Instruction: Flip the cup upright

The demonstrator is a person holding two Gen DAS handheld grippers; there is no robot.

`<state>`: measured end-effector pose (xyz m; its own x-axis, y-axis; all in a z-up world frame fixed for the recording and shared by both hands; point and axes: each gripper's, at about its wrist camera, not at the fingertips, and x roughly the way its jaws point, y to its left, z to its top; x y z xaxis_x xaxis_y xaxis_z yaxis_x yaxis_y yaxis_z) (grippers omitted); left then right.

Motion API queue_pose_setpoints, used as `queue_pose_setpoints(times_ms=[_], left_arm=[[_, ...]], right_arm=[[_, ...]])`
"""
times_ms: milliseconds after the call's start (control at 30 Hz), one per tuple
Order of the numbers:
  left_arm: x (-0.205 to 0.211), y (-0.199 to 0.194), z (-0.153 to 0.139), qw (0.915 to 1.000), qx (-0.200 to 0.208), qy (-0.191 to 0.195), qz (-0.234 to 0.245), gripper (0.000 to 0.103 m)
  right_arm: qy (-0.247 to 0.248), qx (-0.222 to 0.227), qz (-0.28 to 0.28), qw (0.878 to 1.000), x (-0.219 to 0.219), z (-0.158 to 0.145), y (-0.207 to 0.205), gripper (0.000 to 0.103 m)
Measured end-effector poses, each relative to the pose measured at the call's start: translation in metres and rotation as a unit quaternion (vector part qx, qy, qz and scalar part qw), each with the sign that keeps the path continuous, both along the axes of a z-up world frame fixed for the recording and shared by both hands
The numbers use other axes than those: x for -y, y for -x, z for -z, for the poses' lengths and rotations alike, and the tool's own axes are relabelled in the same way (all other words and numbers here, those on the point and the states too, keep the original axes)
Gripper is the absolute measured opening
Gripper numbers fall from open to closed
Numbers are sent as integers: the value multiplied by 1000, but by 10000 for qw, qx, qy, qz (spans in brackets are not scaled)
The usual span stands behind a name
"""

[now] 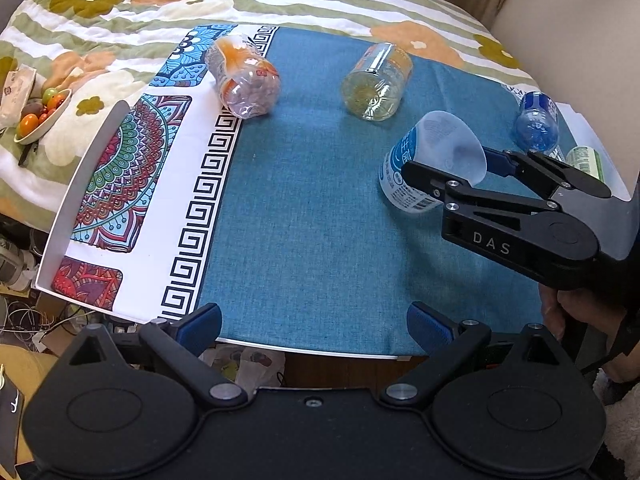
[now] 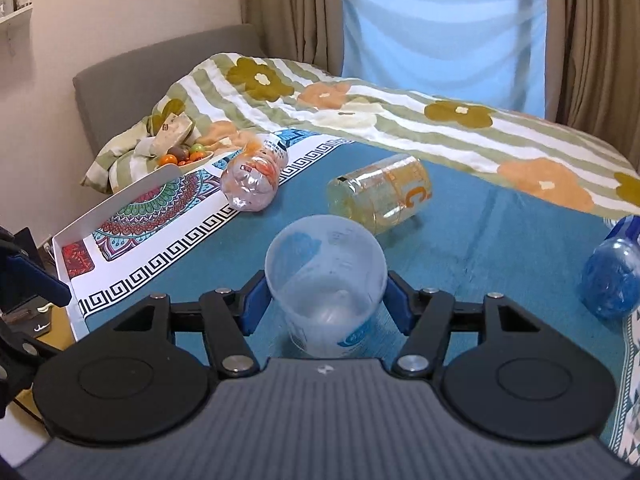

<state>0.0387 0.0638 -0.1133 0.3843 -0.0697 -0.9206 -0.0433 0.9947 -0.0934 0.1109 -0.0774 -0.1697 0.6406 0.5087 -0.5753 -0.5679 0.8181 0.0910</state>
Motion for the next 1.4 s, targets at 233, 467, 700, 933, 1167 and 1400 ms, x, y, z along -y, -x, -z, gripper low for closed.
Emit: queue_pose_setpoints(times_ms=[233,467,700,933,1167,1400], left_arm=[[-2,0,0,10000,-13,27,-29,101],[-3,1,-1,10000,0,37,-48,101],[-5,4,-6,10000,54,12,-74,101],[-3,8,-29,9994,326,-75,-76,101],[9,12,-76,9953,939,-225,73,101],[28,20,-110,9859,1608,-387,246,101]], right_arm=[[68,-12,-29,10000,-2,1,0,76],[166,-11,-48,9999,-6,0,0,76],[135,-125,-41,9998,-8,-6,0,80],[63,-131,329,9994,6,-38,13,101],[223,-579,1294,9896,44,-105,37,101],[574,-766,2167,9715,78,-148,72,103]])
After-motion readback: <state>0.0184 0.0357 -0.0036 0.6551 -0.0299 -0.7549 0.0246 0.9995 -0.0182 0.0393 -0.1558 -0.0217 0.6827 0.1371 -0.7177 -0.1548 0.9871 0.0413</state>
